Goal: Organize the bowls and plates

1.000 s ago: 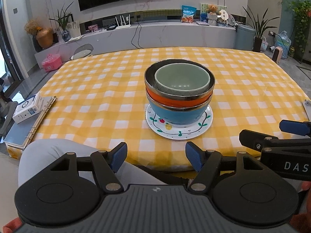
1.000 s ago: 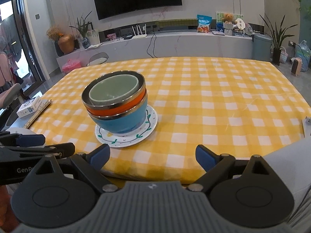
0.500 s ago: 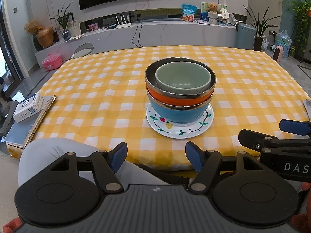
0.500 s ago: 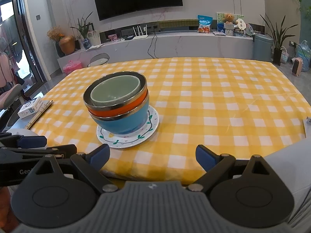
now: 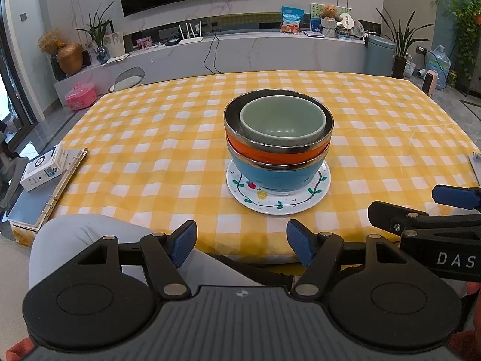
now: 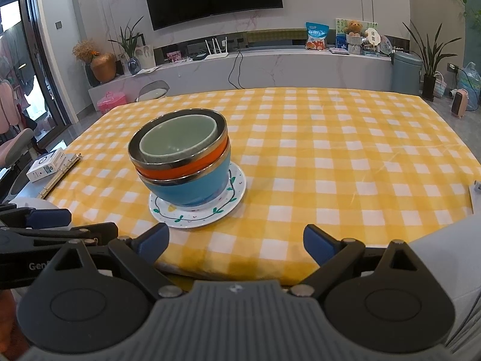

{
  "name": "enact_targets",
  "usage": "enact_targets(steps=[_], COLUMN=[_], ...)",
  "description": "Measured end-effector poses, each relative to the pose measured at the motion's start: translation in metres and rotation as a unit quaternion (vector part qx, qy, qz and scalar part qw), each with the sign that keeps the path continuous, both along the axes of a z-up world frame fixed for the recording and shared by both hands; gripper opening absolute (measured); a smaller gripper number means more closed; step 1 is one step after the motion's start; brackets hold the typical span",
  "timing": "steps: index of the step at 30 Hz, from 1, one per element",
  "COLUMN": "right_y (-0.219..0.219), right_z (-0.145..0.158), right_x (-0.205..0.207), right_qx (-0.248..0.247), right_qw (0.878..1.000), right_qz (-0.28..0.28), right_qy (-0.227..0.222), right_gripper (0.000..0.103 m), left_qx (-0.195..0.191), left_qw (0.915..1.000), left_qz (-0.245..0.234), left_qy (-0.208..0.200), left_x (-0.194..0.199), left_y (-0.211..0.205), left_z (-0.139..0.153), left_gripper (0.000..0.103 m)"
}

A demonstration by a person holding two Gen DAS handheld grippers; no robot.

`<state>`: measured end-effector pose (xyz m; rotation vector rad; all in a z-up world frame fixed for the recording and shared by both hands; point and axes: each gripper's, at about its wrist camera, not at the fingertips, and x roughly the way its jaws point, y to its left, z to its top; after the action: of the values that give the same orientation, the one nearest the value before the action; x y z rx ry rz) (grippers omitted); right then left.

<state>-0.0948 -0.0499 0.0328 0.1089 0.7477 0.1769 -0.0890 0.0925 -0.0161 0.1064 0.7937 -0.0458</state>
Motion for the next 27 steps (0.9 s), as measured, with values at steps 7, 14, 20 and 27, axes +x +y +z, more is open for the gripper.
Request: enact_targets(steps=[7,14,20,27], right_y=[0.0001,0.0002,0.0005,0.0004], right_z=[-0.0001,0.0,0.0002,0.0], right_x=[0.0,0.0,-0.0003,-0.0002], right_qx=[0.0,0.0,0.0,0.0], right_qw=[1.0,1.0,1.0,1.0], right_qz=[0.0,-0.001,-0.001,-0.001], right_qy=[0.0,0.001,0.001,0.001], right_gripper=[0.096,0.096,0.096,0.096], left_qx=[0.003,0.004,0.005,0.006], left_qw=[1.0,1.0,1.0,1.0], left_qz=[-0.002,-0.004,-0.004,-0.005], left_qy=[-0.001,-0.003,-0.004,-0.005], left_x=[-0.0003,-0.0006,-0.0008,-0.0013], left_y=[-0.0008,-0.0019,-0.0021,-0.0027], left_z=[0.0001,0.001,0.0017,0.0026], left_gripper=[0.08,0.08,0.08,0.08])
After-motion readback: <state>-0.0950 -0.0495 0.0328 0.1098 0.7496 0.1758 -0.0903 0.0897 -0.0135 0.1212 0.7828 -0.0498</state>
